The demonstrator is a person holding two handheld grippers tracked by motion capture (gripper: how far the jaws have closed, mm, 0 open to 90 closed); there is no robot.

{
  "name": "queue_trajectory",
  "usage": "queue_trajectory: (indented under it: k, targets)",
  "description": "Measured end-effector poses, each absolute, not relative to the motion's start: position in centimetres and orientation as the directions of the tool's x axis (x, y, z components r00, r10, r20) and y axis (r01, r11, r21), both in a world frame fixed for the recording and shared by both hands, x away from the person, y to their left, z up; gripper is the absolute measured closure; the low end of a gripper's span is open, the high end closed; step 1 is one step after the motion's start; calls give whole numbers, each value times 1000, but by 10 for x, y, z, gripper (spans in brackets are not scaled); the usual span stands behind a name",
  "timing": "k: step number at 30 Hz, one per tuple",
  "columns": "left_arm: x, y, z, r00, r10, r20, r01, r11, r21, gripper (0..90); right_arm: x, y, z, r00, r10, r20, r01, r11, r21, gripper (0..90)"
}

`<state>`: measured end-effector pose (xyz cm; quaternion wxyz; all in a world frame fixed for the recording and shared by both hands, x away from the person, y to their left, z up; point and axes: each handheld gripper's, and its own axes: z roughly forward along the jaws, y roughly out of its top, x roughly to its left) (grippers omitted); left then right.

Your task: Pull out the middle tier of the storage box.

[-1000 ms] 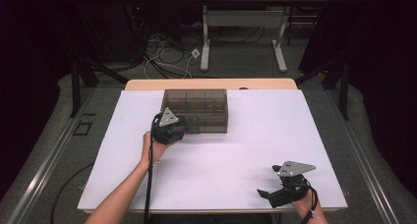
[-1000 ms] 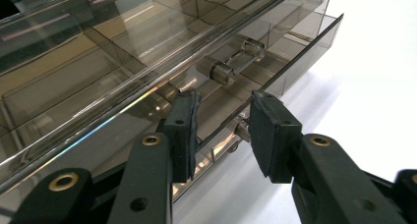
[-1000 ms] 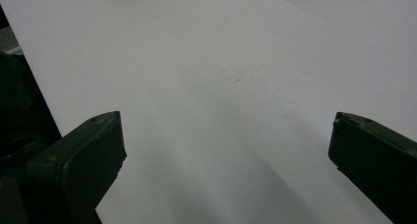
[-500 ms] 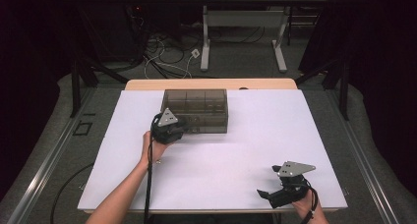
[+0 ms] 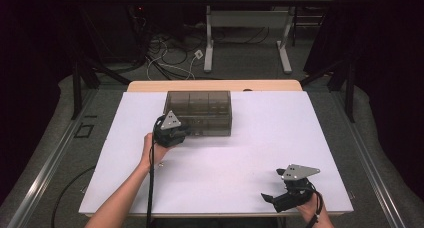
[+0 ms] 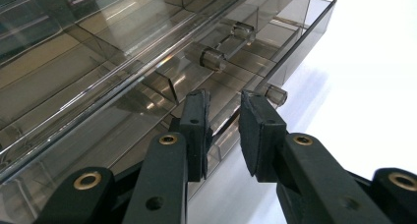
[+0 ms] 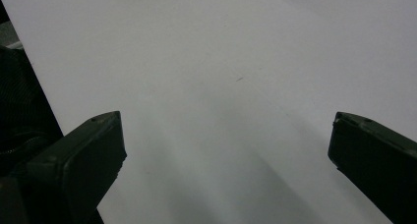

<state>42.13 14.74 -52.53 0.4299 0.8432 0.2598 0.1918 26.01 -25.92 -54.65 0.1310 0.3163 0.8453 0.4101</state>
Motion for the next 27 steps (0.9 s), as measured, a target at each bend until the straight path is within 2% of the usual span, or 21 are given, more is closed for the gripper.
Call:
queue_trajectory:
  k: [27]
  targets:
    - [419, 154, -522, 828, 552, 103, 254, -532, 808, 763, 260, -259, -547, -760, 649, 37, 431, 461, 776, 3]
